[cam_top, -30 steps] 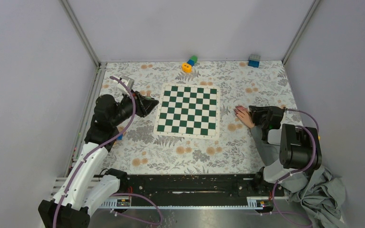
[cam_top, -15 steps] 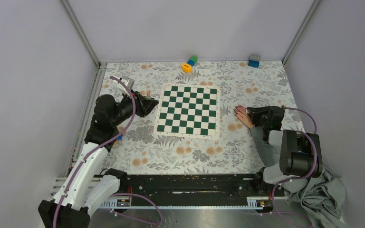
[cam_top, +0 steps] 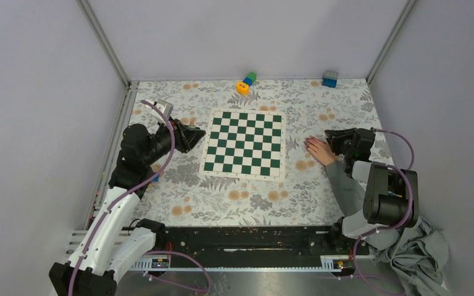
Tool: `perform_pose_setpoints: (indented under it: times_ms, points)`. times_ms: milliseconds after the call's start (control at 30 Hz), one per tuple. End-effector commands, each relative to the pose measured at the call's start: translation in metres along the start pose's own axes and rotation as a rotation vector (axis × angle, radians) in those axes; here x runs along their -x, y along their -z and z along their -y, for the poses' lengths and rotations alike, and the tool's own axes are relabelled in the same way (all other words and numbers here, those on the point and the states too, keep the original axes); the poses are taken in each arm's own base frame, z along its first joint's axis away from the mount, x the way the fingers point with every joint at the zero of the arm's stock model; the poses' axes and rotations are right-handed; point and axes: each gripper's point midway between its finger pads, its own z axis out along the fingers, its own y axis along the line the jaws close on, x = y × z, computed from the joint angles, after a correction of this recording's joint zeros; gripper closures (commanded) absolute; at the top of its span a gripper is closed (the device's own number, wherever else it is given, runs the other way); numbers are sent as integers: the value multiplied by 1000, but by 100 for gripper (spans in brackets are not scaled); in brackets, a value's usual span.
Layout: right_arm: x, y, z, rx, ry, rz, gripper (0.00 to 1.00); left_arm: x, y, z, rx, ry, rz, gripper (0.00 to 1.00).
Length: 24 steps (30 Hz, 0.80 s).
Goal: Paint the nails
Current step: Paint the nail polish on the nail.
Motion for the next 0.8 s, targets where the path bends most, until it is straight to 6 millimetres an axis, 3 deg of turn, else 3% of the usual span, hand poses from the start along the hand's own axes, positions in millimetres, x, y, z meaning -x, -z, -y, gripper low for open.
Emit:
perform_pose_setpoints:
  times_ms: [0, 333, 767]
  points:
    - [14, -10, 0, 6, 8, 18, 100, 15, 2, 9, -38, -49, 57, 100]
    - [-6, -20, 19, 4, -29, -79, 100, 15, 2, 10, -43, -51, 58, 100]
    - [-35, -2, 51, -52, -55, -164, 100, 15, 2, 11, -46, -51, 57, 100]
